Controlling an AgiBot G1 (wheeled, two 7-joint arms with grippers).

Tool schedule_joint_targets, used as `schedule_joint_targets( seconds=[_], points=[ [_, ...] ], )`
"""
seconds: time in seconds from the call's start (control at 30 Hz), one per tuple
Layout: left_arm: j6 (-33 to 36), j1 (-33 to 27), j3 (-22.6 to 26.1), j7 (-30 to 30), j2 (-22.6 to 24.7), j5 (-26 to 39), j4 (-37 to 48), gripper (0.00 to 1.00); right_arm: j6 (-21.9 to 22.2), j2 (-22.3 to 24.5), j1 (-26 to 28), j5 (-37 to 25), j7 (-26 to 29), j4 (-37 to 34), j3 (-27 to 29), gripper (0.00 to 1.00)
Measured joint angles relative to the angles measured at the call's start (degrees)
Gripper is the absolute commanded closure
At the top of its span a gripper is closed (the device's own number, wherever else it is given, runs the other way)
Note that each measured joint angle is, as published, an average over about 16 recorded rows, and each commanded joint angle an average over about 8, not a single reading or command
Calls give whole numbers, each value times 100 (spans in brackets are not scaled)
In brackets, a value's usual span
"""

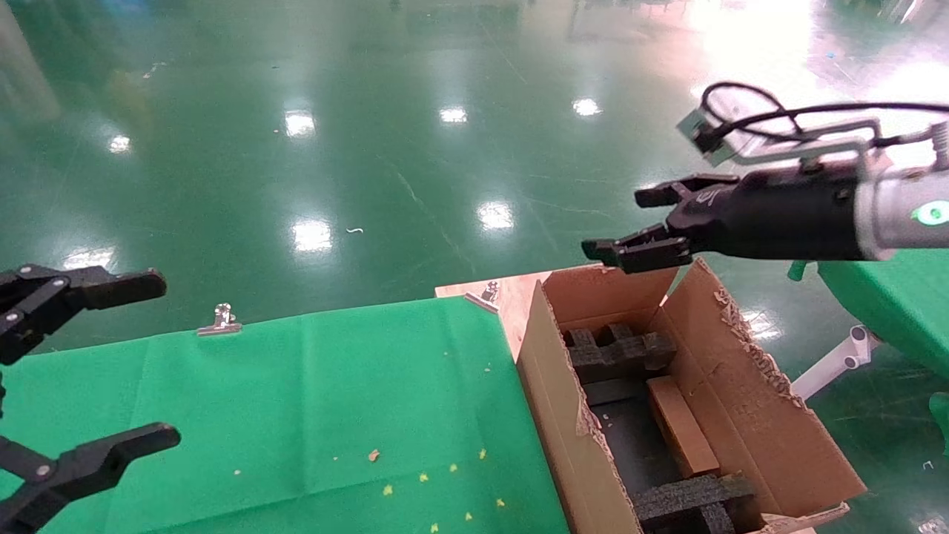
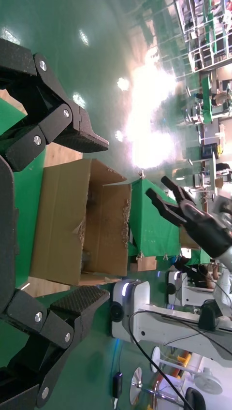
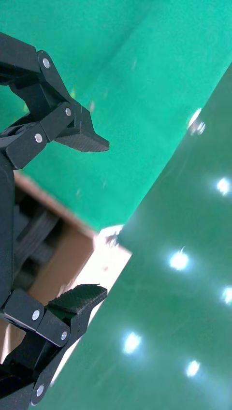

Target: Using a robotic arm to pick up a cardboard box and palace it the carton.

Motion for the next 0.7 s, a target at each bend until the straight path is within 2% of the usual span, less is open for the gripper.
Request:
schedule_joint_targets(
  seconds=[0.3, 0.7],
  points=[
    [-1, 1, 0, 0, -1, -1, 1, 0, -361, 68, -132, 525, -488, 16, 421, 0],
    [-1, 1, 0, 1, -1, -1, 1, 0, -900, -260, -1172, 842, -1140, -89, 1657, 0]
  ],
)
